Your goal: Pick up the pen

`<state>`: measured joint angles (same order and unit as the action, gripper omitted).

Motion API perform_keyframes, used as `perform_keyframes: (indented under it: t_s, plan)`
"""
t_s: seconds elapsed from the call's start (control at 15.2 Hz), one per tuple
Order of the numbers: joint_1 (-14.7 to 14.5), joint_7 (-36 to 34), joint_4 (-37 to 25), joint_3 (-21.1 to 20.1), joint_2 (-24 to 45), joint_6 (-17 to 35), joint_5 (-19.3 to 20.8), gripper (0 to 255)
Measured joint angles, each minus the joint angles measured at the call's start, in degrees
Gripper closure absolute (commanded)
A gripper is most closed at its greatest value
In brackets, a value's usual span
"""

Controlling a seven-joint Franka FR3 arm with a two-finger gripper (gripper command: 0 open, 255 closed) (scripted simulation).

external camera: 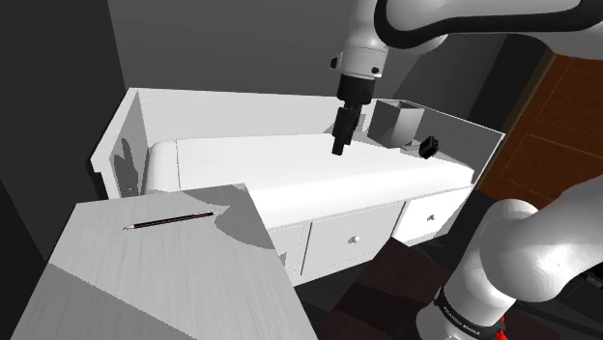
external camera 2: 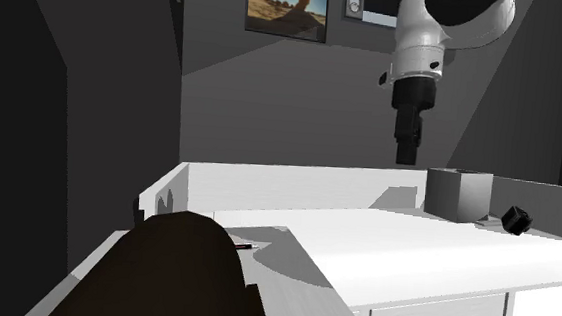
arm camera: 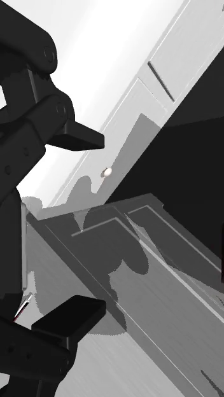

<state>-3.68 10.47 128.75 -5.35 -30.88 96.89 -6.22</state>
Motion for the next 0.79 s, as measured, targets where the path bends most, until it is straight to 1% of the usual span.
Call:
perform_keyframes:
  t_s: [0.33, 0.53, 0.79]
  plan:
    - [-2.4, 5.5, -5.0, -1.8, 10.8, 5.4, 0.6, 0]
    - [-3.7, 8.4, -9.3, -3.0, 17.1, 7.2, 1.3, 0]
    - [-5.5, 12.2, -13.5, -4.7, 24.1, 9.6, 2.5, 0]
